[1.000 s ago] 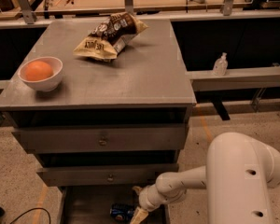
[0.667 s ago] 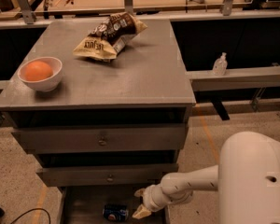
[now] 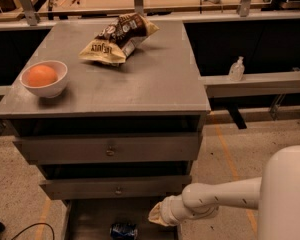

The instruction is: Place pepsi can into bottom drawer

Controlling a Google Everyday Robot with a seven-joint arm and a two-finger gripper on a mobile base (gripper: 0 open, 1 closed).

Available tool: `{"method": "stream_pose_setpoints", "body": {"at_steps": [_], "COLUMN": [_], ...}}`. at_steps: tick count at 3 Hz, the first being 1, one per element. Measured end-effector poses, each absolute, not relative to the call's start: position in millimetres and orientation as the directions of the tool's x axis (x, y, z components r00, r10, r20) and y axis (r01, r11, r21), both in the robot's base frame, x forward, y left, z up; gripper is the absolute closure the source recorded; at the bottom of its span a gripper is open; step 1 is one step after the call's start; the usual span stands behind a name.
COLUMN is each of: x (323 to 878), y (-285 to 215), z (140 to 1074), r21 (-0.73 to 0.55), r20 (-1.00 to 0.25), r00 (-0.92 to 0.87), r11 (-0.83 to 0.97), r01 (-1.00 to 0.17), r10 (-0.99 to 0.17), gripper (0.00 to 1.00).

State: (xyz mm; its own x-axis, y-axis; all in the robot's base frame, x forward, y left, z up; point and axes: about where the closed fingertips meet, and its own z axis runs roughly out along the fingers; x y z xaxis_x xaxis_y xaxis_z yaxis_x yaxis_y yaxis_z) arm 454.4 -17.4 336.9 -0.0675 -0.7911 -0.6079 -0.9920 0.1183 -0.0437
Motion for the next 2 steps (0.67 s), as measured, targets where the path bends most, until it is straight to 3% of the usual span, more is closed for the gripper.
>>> {"method": "stream_pose_setpoints", "body": {"at_steps": [1, 2], "x": [449, 435], "y": [-22, -48], "z": [358, 395], "r21": [-0.040, -0.068], "r20": [-0.637, -0.652], "r00": [-0.092, -0.130], "r11": [0.152, 0.229], "r01": [-0.988, -0.971], "r10": [-0.765, -0.747], "gripper": [1.00, 1.00]}}
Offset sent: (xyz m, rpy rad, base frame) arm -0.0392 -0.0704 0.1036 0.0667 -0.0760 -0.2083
